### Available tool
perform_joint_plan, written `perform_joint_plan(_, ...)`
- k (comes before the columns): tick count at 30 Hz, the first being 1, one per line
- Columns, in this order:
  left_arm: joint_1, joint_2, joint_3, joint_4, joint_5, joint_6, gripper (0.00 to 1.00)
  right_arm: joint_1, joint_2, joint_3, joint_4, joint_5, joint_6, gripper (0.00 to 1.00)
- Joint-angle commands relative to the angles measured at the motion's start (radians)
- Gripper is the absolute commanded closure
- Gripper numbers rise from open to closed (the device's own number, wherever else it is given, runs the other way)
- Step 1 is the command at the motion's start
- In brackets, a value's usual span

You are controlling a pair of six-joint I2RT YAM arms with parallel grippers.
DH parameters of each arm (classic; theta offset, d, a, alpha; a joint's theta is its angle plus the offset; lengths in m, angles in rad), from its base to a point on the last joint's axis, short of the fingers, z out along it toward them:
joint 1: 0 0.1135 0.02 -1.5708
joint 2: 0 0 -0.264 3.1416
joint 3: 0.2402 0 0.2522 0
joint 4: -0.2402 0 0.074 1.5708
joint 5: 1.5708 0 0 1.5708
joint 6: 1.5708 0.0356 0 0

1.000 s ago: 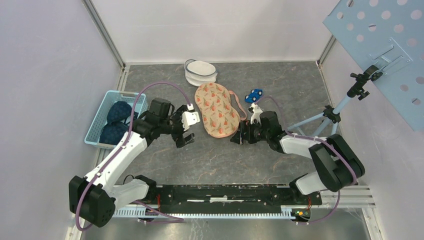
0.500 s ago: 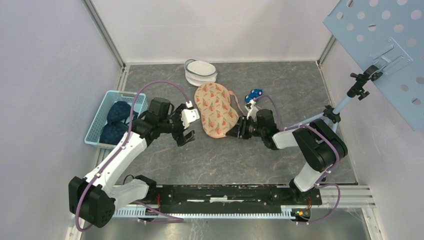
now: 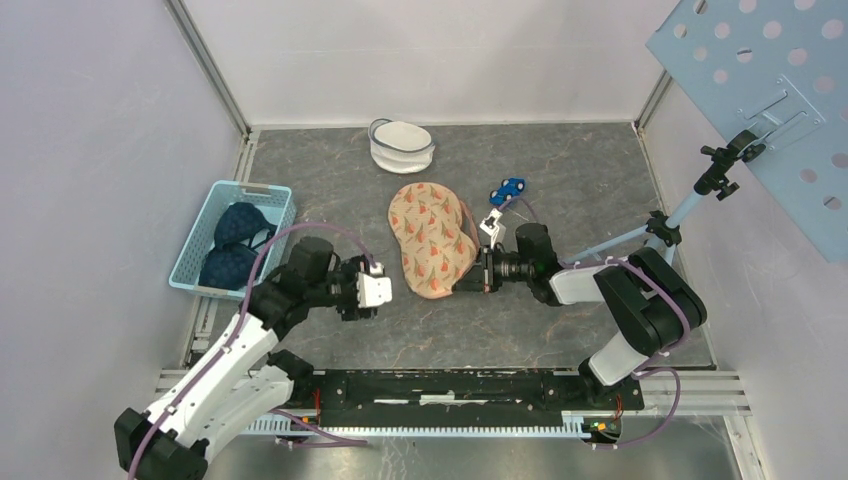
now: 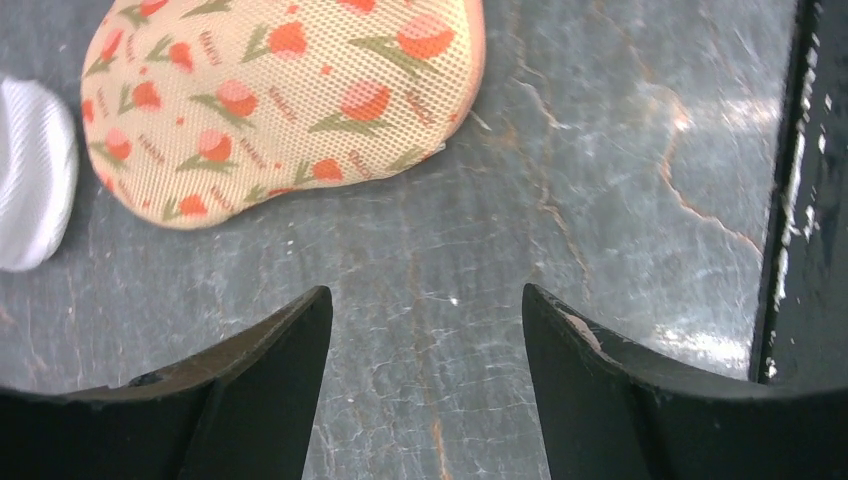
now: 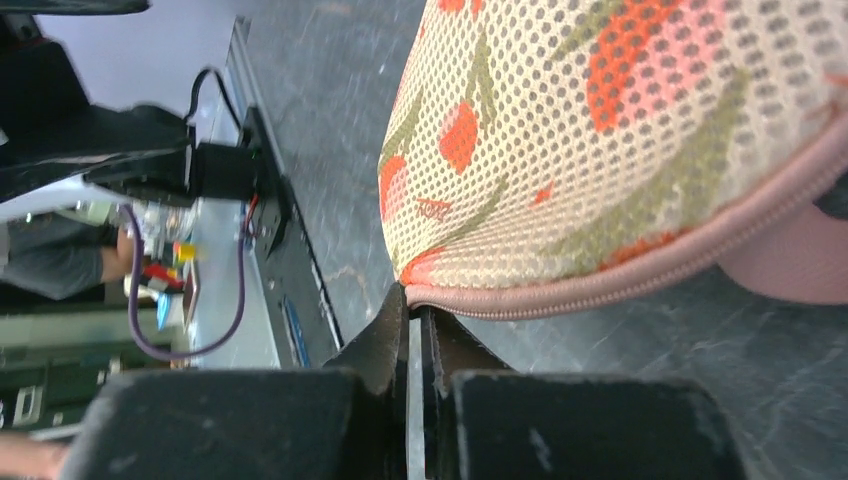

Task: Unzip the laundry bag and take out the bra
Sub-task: Unzip the laundry bag at the center of the board.

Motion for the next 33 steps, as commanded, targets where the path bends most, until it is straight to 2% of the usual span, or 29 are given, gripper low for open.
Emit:
perform_joint_plan(1,-0.060,-0.063,-0.096,0.030,-0.006,0.200,0.25,0.023,-0.027,-0.007,-0.052,-0.146,-0.083,1.00)
perform_joint_plan(6,-0.124,-0.056,-0.194,0.143,-0.014,0.309,0.25,0.048,-0.008,0.082,-0.448,-0.094,-0.416,1.00)
perform_joint_plan(9,-0.157,0.009,-0.216,0.198,-0.003,0.362,0.26,0.043,0.002,0.127,-0.573,-0.006,-0.526,1.00)
perform_joint_plan(12,-0.200,0.112,-0.201,0.212,-0.009,0.433,0.29,0.039,0.007,0.179,-0.639,0.076,-0.573,1.00)
perform_joint_plan(17,-0.252,0.245,-0.181,0.350,-0.054,0.463,0.32,0.029,0.040,0.284,-0.754,0.184,-0.652,1.00)
perform_joint_plan(20,-0.278,0.294,-0.189,0.415,-0.065,0.511,0.35,0.028,0.083,0.341,-0.823,0.193,-0.721,1.00)
perform_joint_plan(25,-0.318,0.375,-0.208,0.519,-0.121,0.528,0.41,0.029,0.107,0.364,-0.844,0.225,-0.773,1.00)
perform_joint_plan(28,-0.323,0.429,-0.198,0.545,-0.156,0.488,0.45,0.028,0.101,0.361,-0.838,0.209,-0.778,1.00)
perform_joint_plan(31,-0.325,0.452,-0.178,0.558,-0.179,0.446,0.50,0.029,0.096,0.367,-0.849,0.193,-0.799,0.95)
perform_joint_plan(33,-0.332,0.443,-0.178,0.558,-0.185,0.439,0.60,0.029,0.091,0.374,-0.866,0.173,-0.832,0.88)
